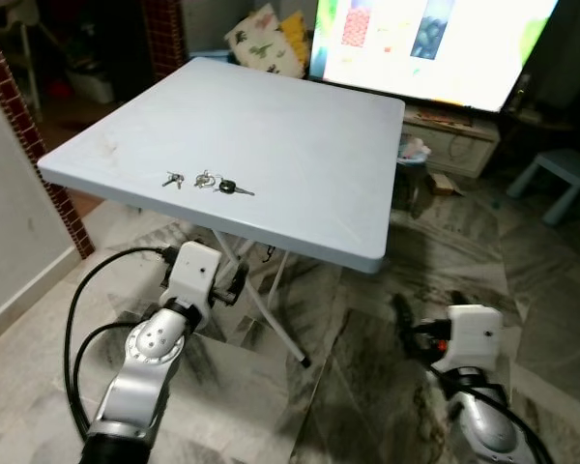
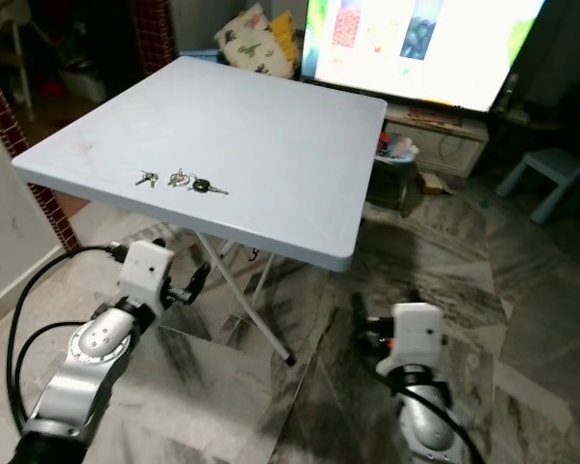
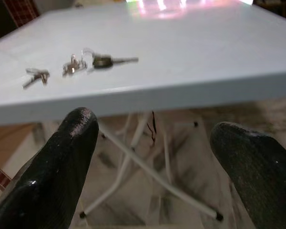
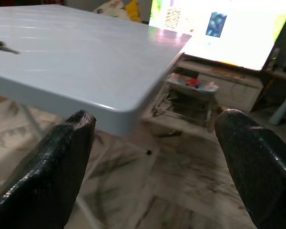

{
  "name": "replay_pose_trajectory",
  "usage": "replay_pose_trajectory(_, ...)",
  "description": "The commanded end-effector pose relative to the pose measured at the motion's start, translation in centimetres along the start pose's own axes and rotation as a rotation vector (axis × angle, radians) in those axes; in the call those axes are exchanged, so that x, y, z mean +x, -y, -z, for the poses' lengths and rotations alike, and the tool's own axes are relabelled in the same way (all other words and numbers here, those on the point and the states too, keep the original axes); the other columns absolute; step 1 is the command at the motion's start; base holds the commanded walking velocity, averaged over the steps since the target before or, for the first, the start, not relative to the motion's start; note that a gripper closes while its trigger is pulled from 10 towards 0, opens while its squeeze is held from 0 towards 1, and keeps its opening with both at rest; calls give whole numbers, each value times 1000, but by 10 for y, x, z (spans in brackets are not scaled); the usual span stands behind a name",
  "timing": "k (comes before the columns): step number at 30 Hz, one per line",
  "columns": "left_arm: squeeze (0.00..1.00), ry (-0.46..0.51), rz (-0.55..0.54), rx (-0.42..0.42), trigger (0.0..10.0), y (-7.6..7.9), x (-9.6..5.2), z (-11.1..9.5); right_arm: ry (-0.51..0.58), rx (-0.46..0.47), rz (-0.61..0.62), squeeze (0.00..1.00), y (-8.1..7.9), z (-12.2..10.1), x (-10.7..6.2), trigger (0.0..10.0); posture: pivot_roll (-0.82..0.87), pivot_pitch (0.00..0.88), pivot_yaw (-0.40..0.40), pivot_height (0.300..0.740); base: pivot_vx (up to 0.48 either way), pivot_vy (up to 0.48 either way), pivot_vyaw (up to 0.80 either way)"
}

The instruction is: Hang keys on a hook

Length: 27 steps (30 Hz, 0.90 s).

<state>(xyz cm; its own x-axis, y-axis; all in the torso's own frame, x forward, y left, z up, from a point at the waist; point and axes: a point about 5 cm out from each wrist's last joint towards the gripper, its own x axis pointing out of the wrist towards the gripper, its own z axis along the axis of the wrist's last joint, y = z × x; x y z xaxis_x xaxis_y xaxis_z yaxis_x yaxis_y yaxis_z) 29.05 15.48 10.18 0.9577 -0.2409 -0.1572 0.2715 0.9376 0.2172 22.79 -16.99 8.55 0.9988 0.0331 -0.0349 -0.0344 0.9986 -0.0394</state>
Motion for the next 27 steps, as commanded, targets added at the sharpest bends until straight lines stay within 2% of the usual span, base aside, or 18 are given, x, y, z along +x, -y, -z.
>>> replay_pose_trajectory(1, 0, 16, 12, -14, 10000, 6, 3, -6, -10, -16, 21, 0, 8, 1, -2, 10000, 70, 0, -80, 740, 0, 0, 0)
replay_pose_trajectory(14, 0, 25, -34, -24, 10000, 3, 5, -10, 14, -24, 8, 0, 6, -6, 4, 10000, 70, 0, -84, 740, 0, 0, 0)
replay_pose_trajectory(20, 0, -10, -94, 5, 10000, -7, 5, -5, 28, -14, -6, 0, 3, -9, 6, 10000, 72, 0, -83, 740, 0, 0, 0)
replay_pose_trajectory(27, 0, -9, -135, 20, 10000, -15, 4, -5, 61, -3, -23, 0, -3, -17, 11, 10000, 82, 0, -78, 740, 0, 0, 772)
